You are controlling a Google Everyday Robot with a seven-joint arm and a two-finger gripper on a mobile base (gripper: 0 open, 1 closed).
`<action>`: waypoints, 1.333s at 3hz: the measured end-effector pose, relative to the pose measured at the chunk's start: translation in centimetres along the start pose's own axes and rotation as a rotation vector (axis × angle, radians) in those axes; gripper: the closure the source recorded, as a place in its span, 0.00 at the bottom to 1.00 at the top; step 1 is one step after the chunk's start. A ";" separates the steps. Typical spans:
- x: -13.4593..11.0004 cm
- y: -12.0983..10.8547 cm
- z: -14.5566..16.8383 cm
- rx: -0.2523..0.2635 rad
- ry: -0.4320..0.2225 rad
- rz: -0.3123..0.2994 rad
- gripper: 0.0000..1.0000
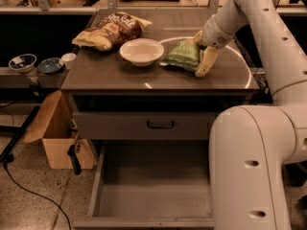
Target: Place green jalapeno chip bag into middle drawer
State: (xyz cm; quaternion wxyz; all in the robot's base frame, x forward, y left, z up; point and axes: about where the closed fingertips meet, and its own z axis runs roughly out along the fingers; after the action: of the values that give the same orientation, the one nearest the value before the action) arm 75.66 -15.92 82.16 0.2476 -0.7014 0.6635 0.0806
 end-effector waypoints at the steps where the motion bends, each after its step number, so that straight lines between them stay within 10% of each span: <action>1: 0.0 0.0 0.0 0.000 0.000 0.000 0.76; 2: 0.0 0.0 0.0 0.000 0.000 0.000 1.00; 4: -0.4 -0.2 -0.7 0.000 0.000 0.000 1.00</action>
Offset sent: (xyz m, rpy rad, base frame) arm 0.0000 0.0000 0.0000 0.0000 0.0000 0.0000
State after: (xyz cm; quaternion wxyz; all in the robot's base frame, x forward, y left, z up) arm 75.63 -15.90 83.00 0.2477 -0.7014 0.6635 0.0805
